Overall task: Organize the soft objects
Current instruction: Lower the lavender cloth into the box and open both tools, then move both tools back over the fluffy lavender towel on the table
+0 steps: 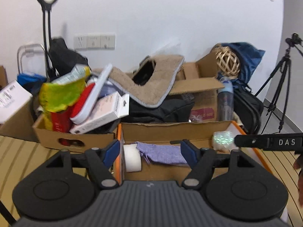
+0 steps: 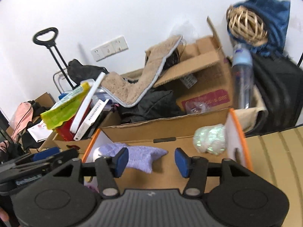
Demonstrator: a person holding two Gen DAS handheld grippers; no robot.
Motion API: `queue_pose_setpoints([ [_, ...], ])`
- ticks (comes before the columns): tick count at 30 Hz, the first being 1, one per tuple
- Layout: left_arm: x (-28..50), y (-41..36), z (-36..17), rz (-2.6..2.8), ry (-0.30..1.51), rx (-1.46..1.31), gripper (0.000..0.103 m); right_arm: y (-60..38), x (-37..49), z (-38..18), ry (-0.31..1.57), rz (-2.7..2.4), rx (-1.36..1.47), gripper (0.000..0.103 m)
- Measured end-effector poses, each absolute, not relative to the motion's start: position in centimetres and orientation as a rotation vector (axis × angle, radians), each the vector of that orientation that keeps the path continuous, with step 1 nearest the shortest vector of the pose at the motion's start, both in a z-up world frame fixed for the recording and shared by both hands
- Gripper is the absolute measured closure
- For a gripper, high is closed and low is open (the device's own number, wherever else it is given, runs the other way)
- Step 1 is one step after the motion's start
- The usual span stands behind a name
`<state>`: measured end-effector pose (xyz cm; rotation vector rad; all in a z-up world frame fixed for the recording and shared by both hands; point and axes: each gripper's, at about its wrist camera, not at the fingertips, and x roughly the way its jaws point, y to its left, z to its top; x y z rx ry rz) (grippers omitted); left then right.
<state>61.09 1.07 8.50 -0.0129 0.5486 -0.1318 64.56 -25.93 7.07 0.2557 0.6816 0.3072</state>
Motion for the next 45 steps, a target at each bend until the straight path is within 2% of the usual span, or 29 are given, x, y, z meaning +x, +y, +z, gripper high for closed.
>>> queue_pose_setpoints([
  [5, 52.4, 1.6, 11.1, -0.096, 0.435, -0.020, 0.029, -27.7, 55.9, 10.3, 0.554, 0.295, 0.185, 0.048],
  [7, 47.9, 1.4, 11.8, -0.087, 0.380, 0.006, 0.026, -28.1, 51.2, 11.1, 0.495, 0.306, 0.159, 0.043],
  [9, 43.2, 1.3, 11.9, -0.084, 0.318, 0.026, 0.016, -28.4, 46.7, 11.3, 0.437, 0.302, 0.141, 0.034],
  [10, 41.2, 1.5, 11.7, -0.082, 0.292, 0.020, 0.016, -28.6, 44.5, 11.2, 0.411, 0.297, 0.129, 0.033],
  [13, 35.2, 1.7, 10.6, -0.061, 0.242, -0.024, 0.016, -28.8, 37.7, 10.0, 0.324, 0.273, 0.125, 0.027],
  [17, 28.3, 1.2, 8.1, -0.066, 0.221, -0.074, 0.014, -28.7, 30.5, 7.7, 0.244, 0.243, 0.162, 0.012],
  [21, 23.5, 0.1, 5.2, -0.073, 0.185, -0.063, 0.010, -27.9, 25.5, 4.6, 0.243, 0.155, 0.163, 0.007],
  [25, 21.5, -1.1, 3.6, -0.070, 0.193, 0.014, 0.008, -27.3, 22.1, 1.5, 0.276, 0.143, 0.144, 0.006],
  [28, 20.3, -1.1, 3.0, -0.086, 0.187, -0.018, 0.005, -27.3, 20.9, 1.5, 0.253, 0.126, 0.127, 0.005],
  [30, 19.8, -1.0, 2.1, -0.092, 0.164, -0.022, 0.005, -27.5, 20.4, 1.3, 0.225, 0.125, 0.161, 0.000],
  [33, 20.0, -1.7, 1.5, -0.061, 0.166, 0.042, 0.004, -27.3, 20.2, 0.3, 0.207, 0.138, 0.136, 0.000],
  [45, 20.8, -0.9, 1.3, -0.070, 0.202, -0.005, 0.003, -26.3, 21.2, 0.0, 0.251, 0.144, 0.120, 0.000],
])
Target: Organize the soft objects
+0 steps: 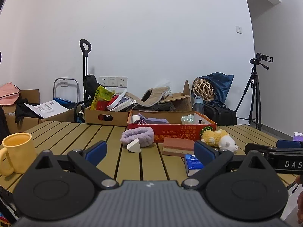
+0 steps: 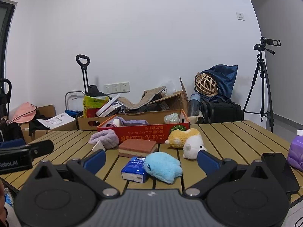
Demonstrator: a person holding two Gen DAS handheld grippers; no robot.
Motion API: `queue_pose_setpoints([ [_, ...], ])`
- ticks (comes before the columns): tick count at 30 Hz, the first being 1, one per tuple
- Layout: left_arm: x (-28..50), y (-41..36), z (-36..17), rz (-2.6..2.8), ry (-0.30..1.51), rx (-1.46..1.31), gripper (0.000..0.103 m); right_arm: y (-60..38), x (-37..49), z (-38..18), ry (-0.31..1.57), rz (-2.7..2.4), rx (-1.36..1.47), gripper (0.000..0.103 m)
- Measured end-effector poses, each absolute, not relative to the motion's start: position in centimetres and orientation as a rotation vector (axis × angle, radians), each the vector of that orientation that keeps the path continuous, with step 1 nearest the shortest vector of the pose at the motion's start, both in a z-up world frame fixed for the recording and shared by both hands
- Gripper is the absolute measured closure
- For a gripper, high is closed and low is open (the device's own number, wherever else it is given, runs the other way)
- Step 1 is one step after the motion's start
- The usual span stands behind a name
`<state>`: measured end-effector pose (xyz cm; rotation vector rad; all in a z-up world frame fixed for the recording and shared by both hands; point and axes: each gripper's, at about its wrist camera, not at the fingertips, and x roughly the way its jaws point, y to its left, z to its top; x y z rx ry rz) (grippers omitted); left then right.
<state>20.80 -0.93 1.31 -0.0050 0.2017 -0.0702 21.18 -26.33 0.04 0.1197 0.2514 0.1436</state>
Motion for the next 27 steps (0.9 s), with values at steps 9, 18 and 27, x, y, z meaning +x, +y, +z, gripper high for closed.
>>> queue_pose_setpoints([
  [9, 24.8, 0.1, 3.6, -0.029, 0.217, -0.034, 0.002, -27.9, 24.3, 2.1, 0.272, 0.193, 0.252, 0.003],
  [18, 42.4, 4.0, 1.8, 0.023, 0.366, -0.088, 0.017, -23.3, 40.2, 3.3, 0.360, 0.330, 0.245, 0.021],
  [27, 51.2, 10.3, -3.9, -0.096, 0.551, -0.390, 0.047, -14.7, 53.0, -2.3, 0.599, 0.460, 0.182, 0.053],
])
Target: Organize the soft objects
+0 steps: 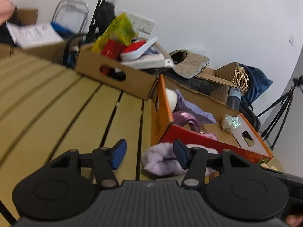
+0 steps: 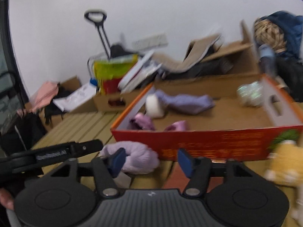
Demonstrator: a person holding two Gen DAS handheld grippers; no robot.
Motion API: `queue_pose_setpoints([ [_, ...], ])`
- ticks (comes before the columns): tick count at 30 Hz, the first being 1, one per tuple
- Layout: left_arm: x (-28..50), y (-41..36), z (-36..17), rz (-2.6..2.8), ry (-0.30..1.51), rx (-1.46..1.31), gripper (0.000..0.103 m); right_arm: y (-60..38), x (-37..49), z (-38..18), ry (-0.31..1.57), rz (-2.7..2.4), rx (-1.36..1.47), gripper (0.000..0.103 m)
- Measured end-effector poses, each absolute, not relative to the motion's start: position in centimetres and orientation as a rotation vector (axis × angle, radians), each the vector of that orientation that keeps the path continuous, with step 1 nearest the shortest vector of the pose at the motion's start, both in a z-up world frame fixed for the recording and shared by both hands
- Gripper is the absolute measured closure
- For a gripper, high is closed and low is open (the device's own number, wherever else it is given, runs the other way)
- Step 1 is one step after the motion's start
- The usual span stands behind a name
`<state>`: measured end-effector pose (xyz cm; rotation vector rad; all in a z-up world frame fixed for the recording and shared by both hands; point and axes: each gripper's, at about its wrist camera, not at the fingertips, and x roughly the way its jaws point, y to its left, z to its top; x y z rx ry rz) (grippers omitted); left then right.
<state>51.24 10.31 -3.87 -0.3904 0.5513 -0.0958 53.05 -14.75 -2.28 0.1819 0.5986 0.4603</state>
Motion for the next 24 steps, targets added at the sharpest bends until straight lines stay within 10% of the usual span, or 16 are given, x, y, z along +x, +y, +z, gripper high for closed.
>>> queue_pose_setpoints([
  [9, 51.1, 10.9, -4.1, -0.216, 0.545, -0.534, 0.091, -14.0, 53.0, -2.7, 0.549, 0.501, 0.195, 0.089],
  [16, 44.4, 8.5, 1.9, -0.250, 0.337, -0.510, 0.091, -16.3, 45.0, 3.2, 0.276, 0.528, 0.116, 0.090],
  [24, 38.7, 4.9, -0.7, -0.264, 0.591, -0.281, 0.091, -18.0, 38.9, -1.4, 0.487, 0.530, 0.015, 0.089],
])
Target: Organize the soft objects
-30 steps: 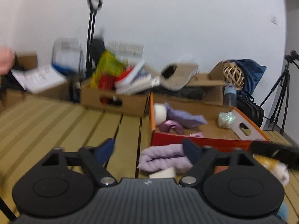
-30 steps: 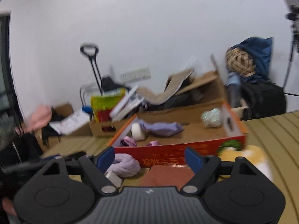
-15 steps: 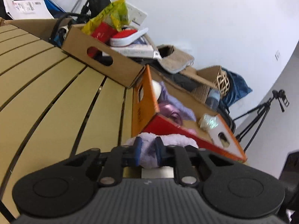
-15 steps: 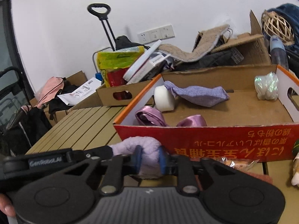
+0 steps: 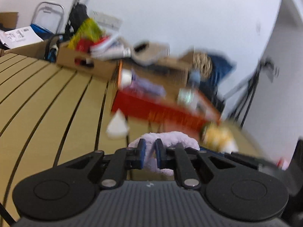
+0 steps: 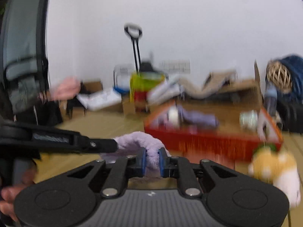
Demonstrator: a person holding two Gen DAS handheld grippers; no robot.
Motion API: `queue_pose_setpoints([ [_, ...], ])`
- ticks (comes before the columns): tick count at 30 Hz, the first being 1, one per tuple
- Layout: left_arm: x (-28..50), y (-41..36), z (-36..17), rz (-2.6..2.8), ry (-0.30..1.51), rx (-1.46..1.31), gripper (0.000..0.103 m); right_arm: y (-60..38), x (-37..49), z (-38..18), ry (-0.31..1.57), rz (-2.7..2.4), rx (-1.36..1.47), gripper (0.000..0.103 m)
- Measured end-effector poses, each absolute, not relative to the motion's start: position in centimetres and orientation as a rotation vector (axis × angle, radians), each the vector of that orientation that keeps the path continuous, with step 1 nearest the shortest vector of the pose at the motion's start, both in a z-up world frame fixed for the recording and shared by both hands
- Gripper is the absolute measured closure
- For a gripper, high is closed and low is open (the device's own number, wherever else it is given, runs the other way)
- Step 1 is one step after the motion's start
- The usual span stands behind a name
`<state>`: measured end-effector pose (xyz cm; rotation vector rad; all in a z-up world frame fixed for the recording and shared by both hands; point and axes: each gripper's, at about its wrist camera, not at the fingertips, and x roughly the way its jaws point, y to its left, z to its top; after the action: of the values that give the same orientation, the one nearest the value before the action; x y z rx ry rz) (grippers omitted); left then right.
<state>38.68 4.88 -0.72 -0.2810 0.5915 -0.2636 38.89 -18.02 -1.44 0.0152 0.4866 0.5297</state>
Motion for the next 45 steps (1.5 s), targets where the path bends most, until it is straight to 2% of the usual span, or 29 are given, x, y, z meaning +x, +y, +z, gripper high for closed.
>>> queue_pose_setpoints([
  [1, 38.1, 4.3, -1.2, -0.259, 0.619, -0.220, 0.090, -18.2, 38.4, -2.1, 0.535, 0.525, 0.031, 0.089],
  [4, 35.6, 3.4, -1.6, -0.244, 0.616, -0.128, 0.087, -18.8, 35.8, -3.6, 0.623, 0.487, 0.070, 0.078],
  [5, 34.7, 3.7, -1.2, -0.260, 0.600, -0.167, 0.079, -19.0, 35.1, -3.8, 0.652, 0.479, 0.075, 0.072],
  [6, 34.0, 4.1, -0.9, -0.273, 0.584, -0.214, 0.057, -19.3, 34.3, -3.8, 0.671, 0.486, 0.094, 0.062],
  [7, 33.6, 4.4, -0.7, -0.274, 0.576, -0.256, 0.045, -19.6, 33.6, -3.7, 0.671, 0.495, 0.115, 0.055],
  [8, 33.3, 4.7, -0.7, -0.270, 0.573, -0.284, 0.036, -20.1, 33.0, -3.4, 0.656, 0.491, 0.142, 0.041],
  [9, 33.3, 4.8, -0.6, -0.262, 0.576, -0.293, 0.037, -20.6, 32.6, -3.0, 0.633, 0.470, 0.168, 0.032],
  [10, 33.3, 4.8, -0.7, -0.251, 0.582, -0.289, 0.037, -21.2, 32.4, -2.5, 0.604, 0.443, 0.199, 0.030],
  [13, 35.1, 4.6, -1.2, -0.203, 0.620, -0.280, 0.037, -23.0, 33.6, -2.2, 0.576, 0.410, 0.380, 0.037],
  [15, 36.5, 4.6, -1.9, -0.186, 0.668, -0.305, 0.043, -23.8, 35.4, -3.2, 0.619, 0.429, 0.563, 0.054],
  [17, 37.6, 4.8, -2.6, -0.181, 0.720, -0.343, 0.048, -23.7, 36.5, -4.2, 0.660, 0.433, 0.659, 0.059],
  [19, 38.0, 5.1, -3.3, -0.197, 0.768, -0.376, 0.050, -22.7, 37.1, -4.7, 0.679, 0.422, 0.634, 0.060],
  [22, 37.9, 5.3, -3.9, -0.215, 0.808, -0.362, 0.059, -20.9, 37.2, -5.0, 0.701, 0.390, 0.501, 0.063],
  [24, 37.8, 5.5, -4.1, -0.238, 0.805, -0.370, 0.071, -20.5, 37.0, -5.3, 0.699, 0.392, 0.461, 0.064],
  [25, 37.9, 5.5, -4.2, -0.247, 0.809, -0.383, 0.072, -20.3, 36.9, -5.3, 0.695, 0.393, 0.446, 0.065],
  [26, 37.9, 5.6, -4.2, -0.246, 0.811, -0.386, 0.074, -20.2, 36.9, -5.3, 0.691, 0.398, 0.432, 0.072],
  [29, 37.7, 5.2, -4.1, -0.249, 0.807, -0.371, 0.078, -19.8, 37.0, -5.1, 0.683, 0.404, 0.396, 0.077],
  [35, 36.9, 4.3, -3.2, -0.262, 0.776, -0.319, 0.083, -19.6, 36.0, -4.3, 0.654, 0.400, 0.352, 0.080],
  [39, 36.5, 3.3, -0.7, -0.277, 0.700, -0.252, 0.084, -20.2, 35.5, -1.7, 0.609, 0.447, 0.350, 0.080],
  [42, 38.9, 3.1, 1.7, -0.300, 0.645, -0.259, 0.084, -20.8, 37.5, 1.0, 0.568, 0.471, 0.351, 0.080],
  [45, 44.4, 2.6, 4.6, -0.308, 0.620, -0.280, 0.084, -21.3, 42.5, 3.8, 0.545, 0.478, 0.340, 0.080],
])
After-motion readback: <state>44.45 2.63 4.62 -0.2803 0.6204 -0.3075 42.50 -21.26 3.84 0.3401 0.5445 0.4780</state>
